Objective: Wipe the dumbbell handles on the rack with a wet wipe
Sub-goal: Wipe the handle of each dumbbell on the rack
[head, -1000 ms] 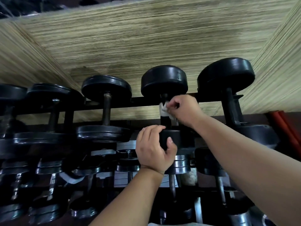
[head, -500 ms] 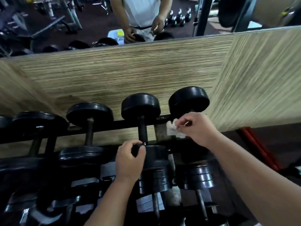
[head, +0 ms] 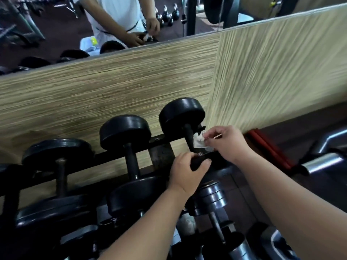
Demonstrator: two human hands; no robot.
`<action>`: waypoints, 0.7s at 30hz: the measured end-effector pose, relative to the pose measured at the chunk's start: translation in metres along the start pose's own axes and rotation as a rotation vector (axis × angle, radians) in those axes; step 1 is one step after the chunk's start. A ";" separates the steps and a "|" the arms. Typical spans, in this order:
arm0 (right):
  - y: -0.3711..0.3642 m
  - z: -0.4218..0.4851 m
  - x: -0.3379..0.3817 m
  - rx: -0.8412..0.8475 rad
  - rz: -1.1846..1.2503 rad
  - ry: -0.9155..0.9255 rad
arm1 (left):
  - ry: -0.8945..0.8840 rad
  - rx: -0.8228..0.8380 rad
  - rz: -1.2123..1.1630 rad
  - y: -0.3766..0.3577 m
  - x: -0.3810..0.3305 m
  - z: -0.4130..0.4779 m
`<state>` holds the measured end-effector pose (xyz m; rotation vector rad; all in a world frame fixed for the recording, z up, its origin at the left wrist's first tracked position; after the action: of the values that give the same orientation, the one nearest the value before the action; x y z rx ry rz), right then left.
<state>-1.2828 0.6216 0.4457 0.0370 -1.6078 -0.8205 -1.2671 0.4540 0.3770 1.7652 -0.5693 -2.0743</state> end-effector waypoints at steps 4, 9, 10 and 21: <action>-0.009 0.018 -0.012 0.014 -0.081 0.024 | -0.168 -0.127 0.010 -0.003 0.015 0.002; -0.039 0.055 -0.011 0.042 -0.163 0.072 | -0.275 -0.225 -0.007 -0.007 0.021 0.000; -0.046 0.061 -0.008 0.033 -0.176 0.115 | -0.278 -0.228 -0.008 -0.007 0.021 0.000; -0.061 0.059 -0.007 0.446 -0.424 0.264 | -0.265 -0.235 -0.070 -0.008 0.026 -0.001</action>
<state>-1.3583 0.6071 0.4095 0.7943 -1.5193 -0.7205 -1.2707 0.4476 0.3508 1.4102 -0.3199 -2.3344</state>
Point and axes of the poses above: each hand's wrist, its own z-axis towards the middle knuckle, its own y-axis out of the back of the hand, x = y × z, the point moved 4 cm from there along z, towards the middle knuckle, and after that the axes turned 15 degrees about -x, right-handed, at the moved point
